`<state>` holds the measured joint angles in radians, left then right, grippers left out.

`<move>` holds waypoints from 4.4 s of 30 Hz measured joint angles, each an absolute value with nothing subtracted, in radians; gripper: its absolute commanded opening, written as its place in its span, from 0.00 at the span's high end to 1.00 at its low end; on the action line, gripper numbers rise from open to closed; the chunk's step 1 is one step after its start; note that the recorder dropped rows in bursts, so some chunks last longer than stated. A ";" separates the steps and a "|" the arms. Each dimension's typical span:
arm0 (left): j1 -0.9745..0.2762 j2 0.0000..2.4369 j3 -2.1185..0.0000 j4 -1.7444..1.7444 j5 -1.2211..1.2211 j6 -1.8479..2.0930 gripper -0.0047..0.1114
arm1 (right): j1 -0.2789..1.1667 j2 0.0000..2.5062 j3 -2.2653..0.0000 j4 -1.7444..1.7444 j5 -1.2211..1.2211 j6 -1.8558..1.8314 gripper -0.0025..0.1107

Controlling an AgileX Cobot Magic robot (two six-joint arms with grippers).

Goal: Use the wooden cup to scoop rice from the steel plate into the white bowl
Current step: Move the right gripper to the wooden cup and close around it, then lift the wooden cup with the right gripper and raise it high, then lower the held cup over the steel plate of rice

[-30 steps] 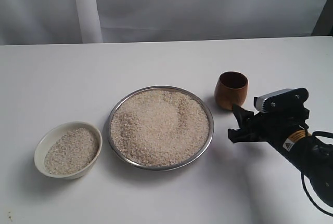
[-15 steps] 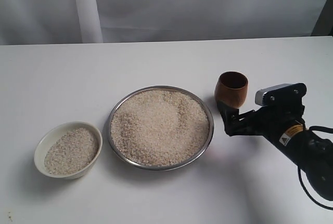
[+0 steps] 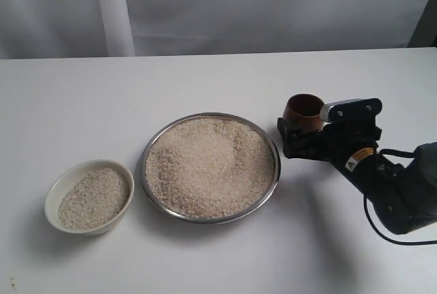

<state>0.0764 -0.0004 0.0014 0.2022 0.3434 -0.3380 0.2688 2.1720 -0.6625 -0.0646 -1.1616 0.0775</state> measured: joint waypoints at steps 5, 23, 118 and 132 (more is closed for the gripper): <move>0.076 0.000 0.001 0.202 0.343 -0.338 0.96 | 0.269 2.227 -0.708 -0.056 -1.180 0.096 0.05; 0.076 0.000 0.001 0.202 0.343 -0.338 0.96 | 0.269 2.277 -0.766 -0.032 -1.192 0.104 0.05; 0.076 0.000 0.001 0.202 0.343 -0.338 0.96 | 0.876 1.959 -1.389 -1.128 1.016 -0.446 0.98; 0.076 0.000 0.001 0.202 0.343 -0.338 0.96 | 0.884 2.129 -1.391 -1.208 0.964 -0.446 0.98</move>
